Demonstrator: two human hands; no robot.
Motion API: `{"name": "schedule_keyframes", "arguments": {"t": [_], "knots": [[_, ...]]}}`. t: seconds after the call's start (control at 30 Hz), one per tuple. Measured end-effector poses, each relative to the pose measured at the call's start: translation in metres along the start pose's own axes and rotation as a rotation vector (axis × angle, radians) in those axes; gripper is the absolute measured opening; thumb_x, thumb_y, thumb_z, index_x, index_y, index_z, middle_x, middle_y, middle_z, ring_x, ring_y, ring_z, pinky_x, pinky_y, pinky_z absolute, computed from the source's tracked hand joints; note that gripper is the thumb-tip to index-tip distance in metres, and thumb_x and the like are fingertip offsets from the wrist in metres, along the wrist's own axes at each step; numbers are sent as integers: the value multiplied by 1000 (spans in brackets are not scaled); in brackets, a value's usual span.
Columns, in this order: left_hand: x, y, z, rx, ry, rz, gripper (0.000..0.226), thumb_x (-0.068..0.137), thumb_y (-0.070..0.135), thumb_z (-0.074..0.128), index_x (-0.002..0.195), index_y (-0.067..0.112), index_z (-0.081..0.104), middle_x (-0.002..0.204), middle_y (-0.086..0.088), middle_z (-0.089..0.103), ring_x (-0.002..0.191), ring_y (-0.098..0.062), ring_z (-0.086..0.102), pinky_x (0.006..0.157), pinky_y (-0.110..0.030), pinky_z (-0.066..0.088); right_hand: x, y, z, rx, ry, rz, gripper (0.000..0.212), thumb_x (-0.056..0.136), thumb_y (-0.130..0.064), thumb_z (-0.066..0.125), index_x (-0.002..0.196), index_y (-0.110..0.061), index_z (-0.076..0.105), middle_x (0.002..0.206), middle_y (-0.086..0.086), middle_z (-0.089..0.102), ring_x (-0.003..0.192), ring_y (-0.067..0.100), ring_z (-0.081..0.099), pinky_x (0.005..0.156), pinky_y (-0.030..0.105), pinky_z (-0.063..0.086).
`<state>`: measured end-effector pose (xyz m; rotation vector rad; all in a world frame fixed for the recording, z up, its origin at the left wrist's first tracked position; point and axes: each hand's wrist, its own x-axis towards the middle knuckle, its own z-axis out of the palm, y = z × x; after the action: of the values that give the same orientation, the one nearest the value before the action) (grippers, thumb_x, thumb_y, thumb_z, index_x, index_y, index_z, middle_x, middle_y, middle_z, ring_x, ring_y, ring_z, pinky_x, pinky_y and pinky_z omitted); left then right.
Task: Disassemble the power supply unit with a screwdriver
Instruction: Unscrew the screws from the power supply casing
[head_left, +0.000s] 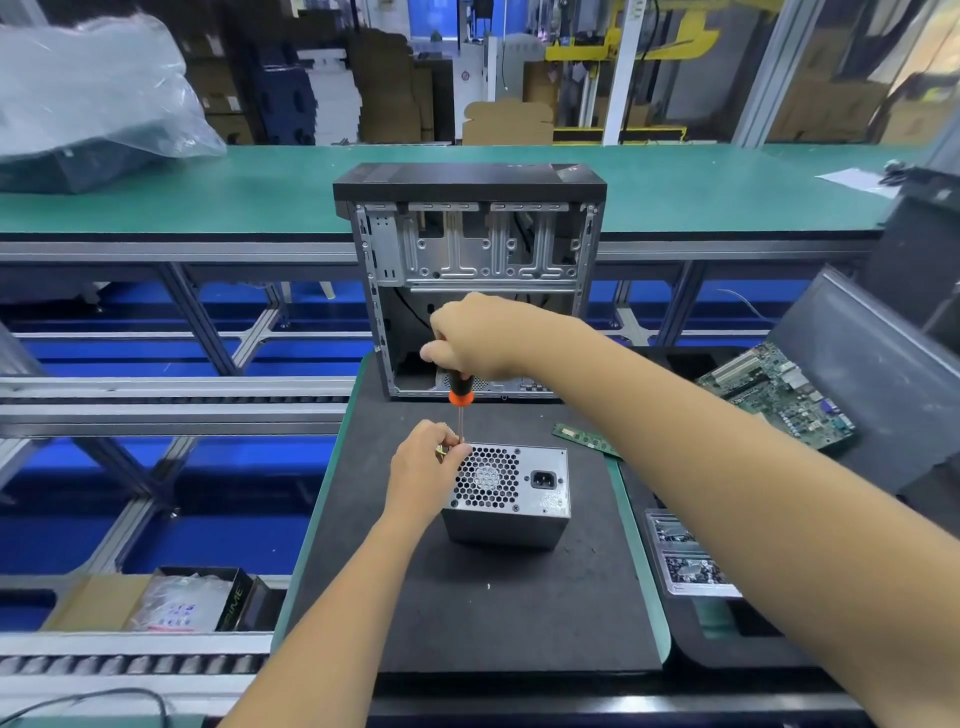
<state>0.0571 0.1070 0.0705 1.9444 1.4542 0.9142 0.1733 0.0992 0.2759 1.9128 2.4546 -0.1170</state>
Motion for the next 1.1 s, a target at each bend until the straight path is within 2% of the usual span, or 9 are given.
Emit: {"name": "schedule_keyframes", "arguments": {"t": [0.13,0.27,0.37,0.43,0.67,0.83,0.93,1.0,1.1], "knots": [[0,-2,0,0,6,2,32,87,26,68,68,36,44,79,8,56,66,-6,54,63,-24,39,-6,4,-8,28,-105,-120,22,93,-22,53,112,-11,49,94,3,52,79,21,50,62,31,37],[1,-2,1,18,-8,6,24,87,25,67,71,30,50,78,9,54,66,-5,53,65,-24,37,-11,6,-8,199,-148,-192,29,79,-2,57,105,-14,56,98,-3,52,85,16,50,63,25,39],[1,-2,1,28,-7,0,27,87,26,68,70,32,47,75,10,53,65,-5,53,63,-23,37,-12,4,-3,164,-63,-145,23,88,-32,60,99,-13,54,92,0,55,82,20,52,67,33,43],[1,-2,1,24,-2,-8,32,87,26,67,68,36,44,76,10,55,66,-5,53,63,-23,37,-10,2,-1,13,-3,-36,37,97,-48,41,92,-12,49,82,2,49,69,19,46,58,34,35],[1,-1,1,28,-2,-5,32,87,27,67,67,36,43,78,8,56,67,-5,54,59,-17,35,-6,3,-3,98,-33,-149,14,95,-24,54,102,-13,48,84,0,52,74,18,50,58,30,35],[1,-2,2,40,-4,-3,25,87,26,67,71,30,48,77,9,54,66,-4,53,60,-20,34,-11,7,-2,372,-82,-208,29,77,5,54,101,-12,58,93,-5,59,86,15,56,70,24,47],[1,-2,1,44,-8,5,21,87,26,67,74,28,50,76,11,52,65,-3,52,62,-22,36,-11,7,4,295,-9,-195,13,84,-20,62,95,-16,55,82,-9,55,73,8,52,58,24,38],[0,-1,0,46,-2,7,26,88,26,66,72,32,47,75,10,52,65,-4,53,61,-21,36,-9,6,7,129,57,-119,29,94,-45,50,91,-17,49,75,-6,50,67,10,48,53,28,32],[-1,-1,0,34,2,4,31,87,26,66,68,36,44,75,10,53,65,-5,52,57,-16,34,-6,3,10,-90,131,4,34,102,-43,33,87,-14,43,69,-1,39,58,14,38,47,30,22]]}}
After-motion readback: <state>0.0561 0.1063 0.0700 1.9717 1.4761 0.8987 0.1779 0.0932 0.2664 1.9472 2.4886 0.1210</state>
